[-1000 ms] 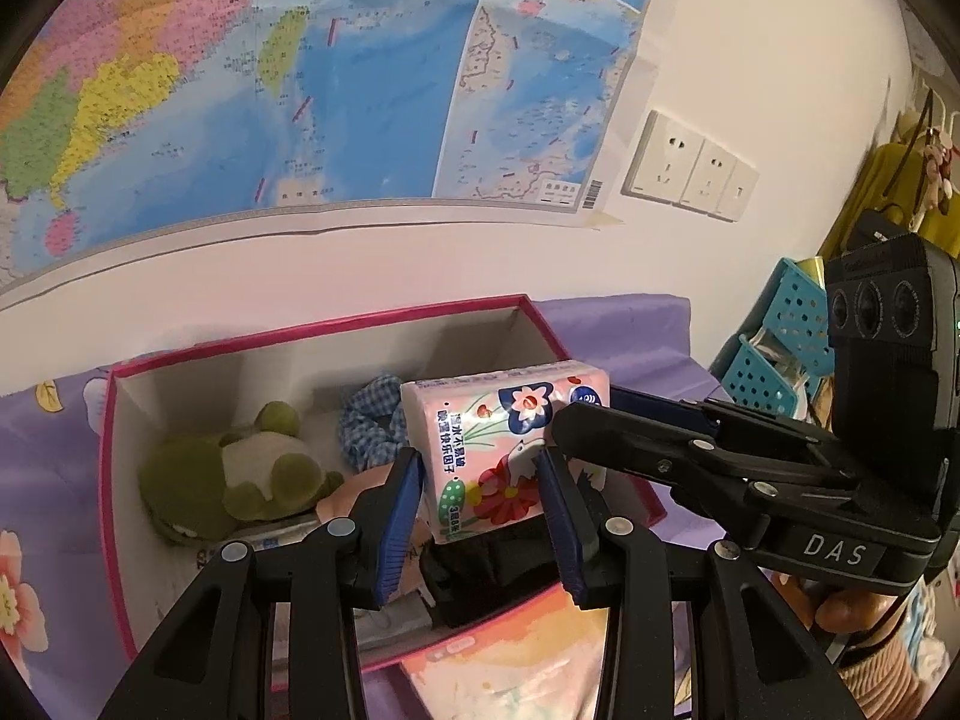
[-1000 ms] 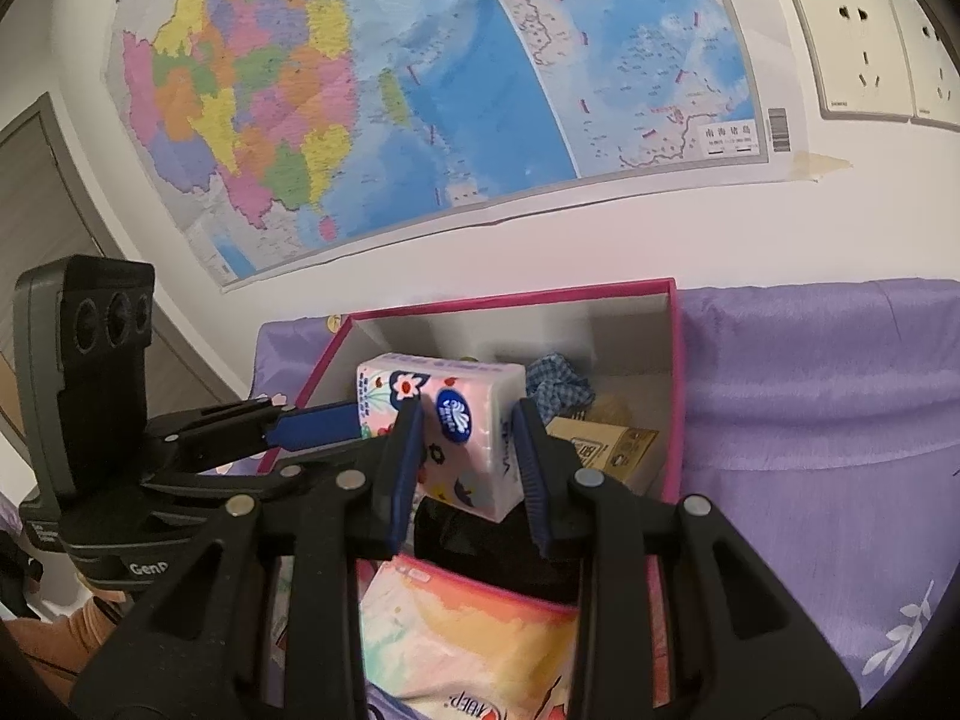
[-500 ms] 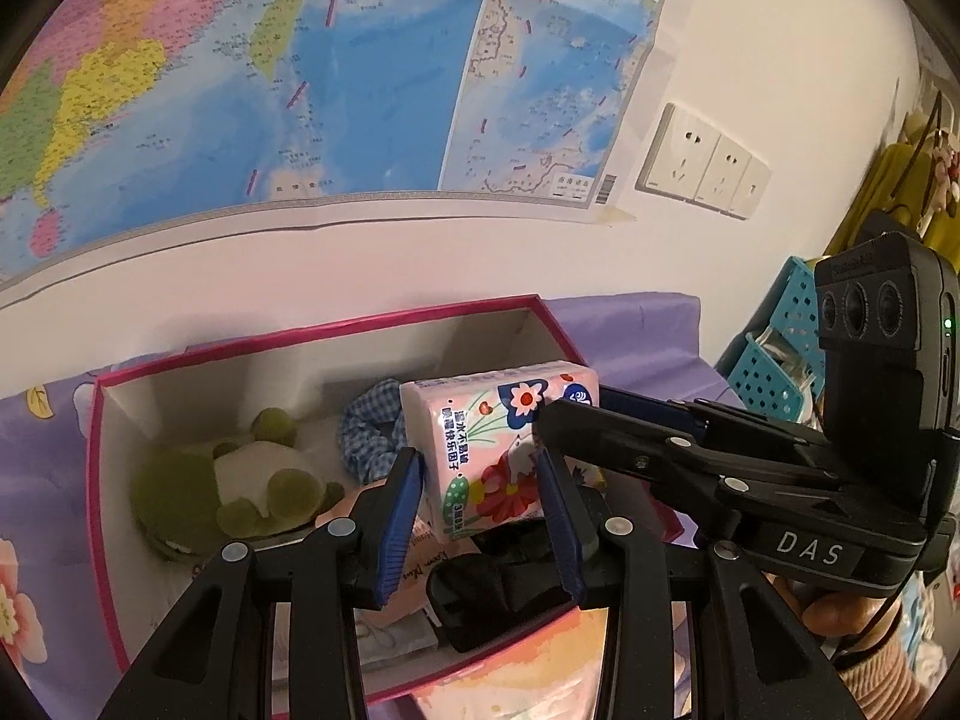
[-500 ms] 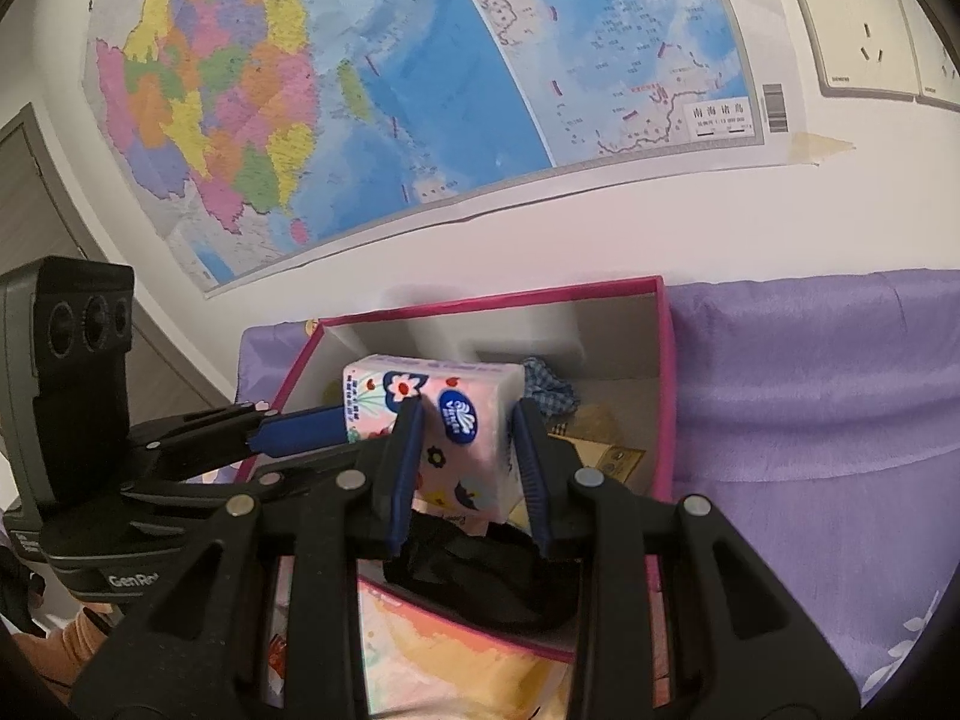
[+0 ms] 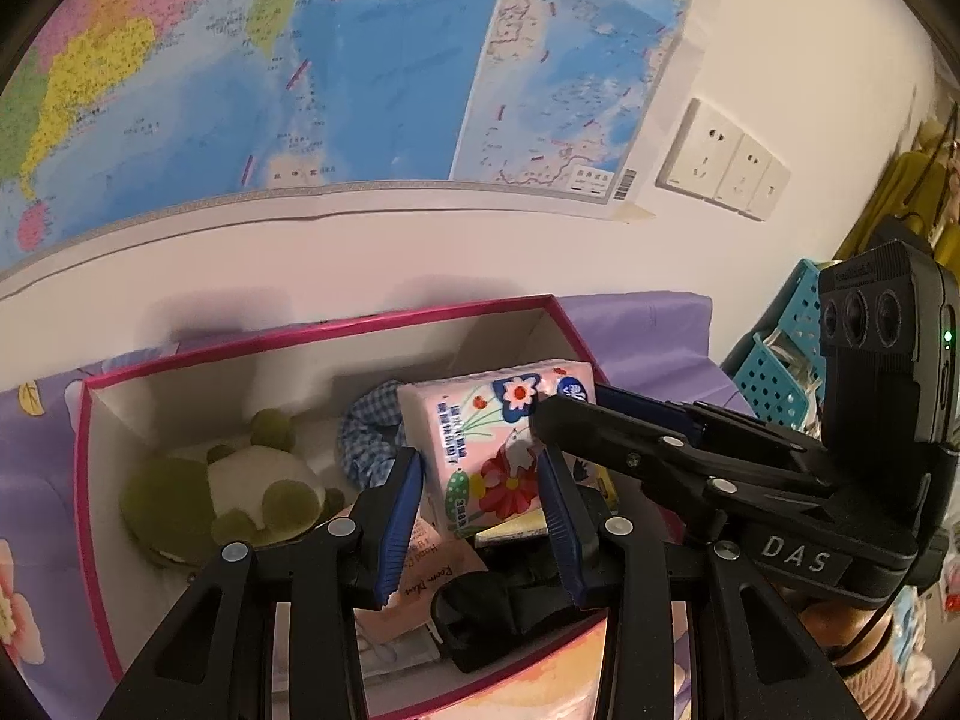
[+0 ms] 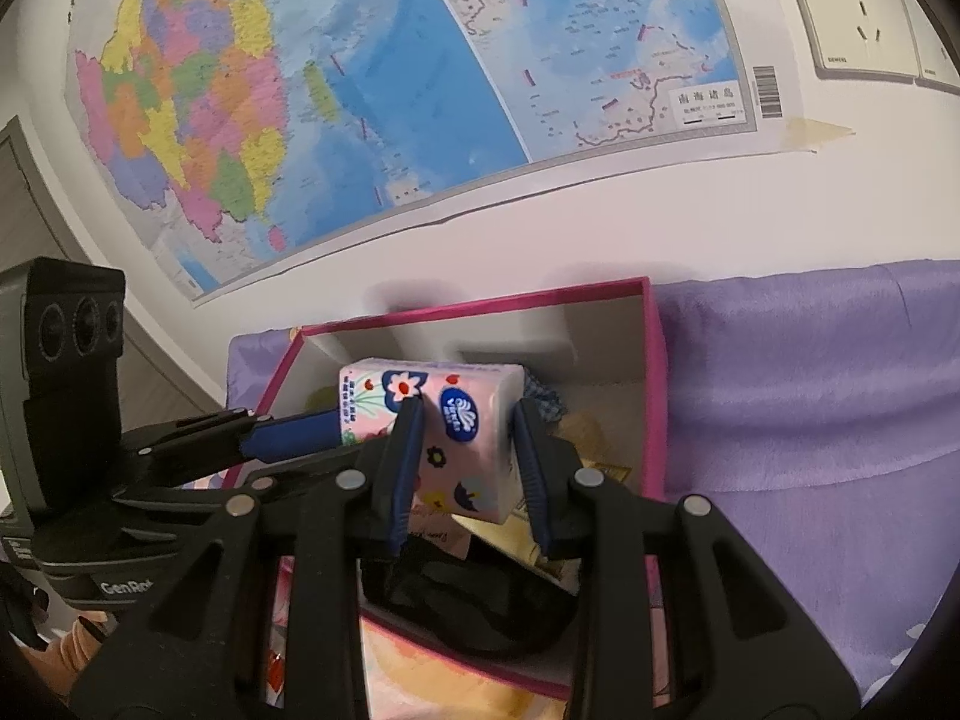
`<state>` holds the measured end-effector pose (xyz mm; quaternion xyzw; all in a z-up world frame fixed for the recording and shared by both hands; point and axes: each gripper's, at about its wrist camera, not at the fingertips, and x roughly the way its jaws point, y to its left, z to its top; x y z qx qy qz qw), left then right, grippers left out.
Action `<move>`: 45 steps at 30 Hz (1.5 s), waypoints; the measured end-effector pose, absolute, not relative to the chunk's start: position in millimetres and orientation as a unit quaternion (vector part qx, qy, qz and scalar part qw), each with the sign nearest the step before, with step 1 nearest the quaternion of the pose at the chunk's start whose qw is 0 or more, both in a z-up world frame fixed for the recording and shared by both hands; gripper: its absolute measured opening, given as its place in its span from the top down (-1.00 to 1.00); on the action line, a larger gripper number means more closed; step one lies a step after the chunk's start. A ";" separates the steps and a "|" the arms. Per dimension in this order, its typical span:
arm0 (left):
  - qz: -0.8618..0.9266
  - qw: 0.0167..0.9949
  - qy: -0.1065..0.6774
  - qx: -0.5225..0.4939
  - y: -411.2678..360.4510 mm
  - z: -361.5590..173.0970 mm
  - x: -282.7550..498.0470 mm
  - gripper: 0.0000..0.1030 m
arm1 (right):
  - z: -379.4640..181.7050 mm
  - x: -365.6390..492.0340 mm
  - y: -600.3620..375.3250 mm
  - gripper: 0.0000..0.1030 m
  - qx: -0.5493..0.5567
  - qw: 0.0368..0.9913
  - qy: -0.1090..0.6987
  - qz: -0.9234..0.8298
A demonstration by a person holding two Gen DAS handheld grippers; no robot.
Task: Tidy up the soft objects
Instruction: 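Lower the pink floral pack into the box and open the right tool, then move the right tool to the green-and-white medical tape bag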
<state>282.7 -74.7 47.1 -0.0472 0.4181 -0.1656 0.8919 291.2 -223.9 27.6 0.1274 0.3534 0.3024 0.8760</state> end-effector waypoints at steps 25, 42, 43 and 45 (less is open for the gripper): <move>-0.151 0.938 0.307 -0.060 12.4 81.9 158.6 -0.03 | 30.2 204.9 -218.0 0.27 0.093 0.865 0.334 0.363; -0.076 0.879 0.456 -0.115 83.6 -44.6 84.1 -0.03 | -44.1 121.7 -145.4 0.23 0.057 0.749 0.449 0.483; -0.078 0.876 0.462 -0.119 83.3 -48.7 81.6 -0.03 | -48.8 120.8 -143.3 0.23 0.059 0.746 0.455 0.483; -0.088 0.869 0.469 -0.127 82.3 -55.4 76.4 -0.03 | -62.0 121.9 -137.4 0.23 0.067 0.738 0.472 0.478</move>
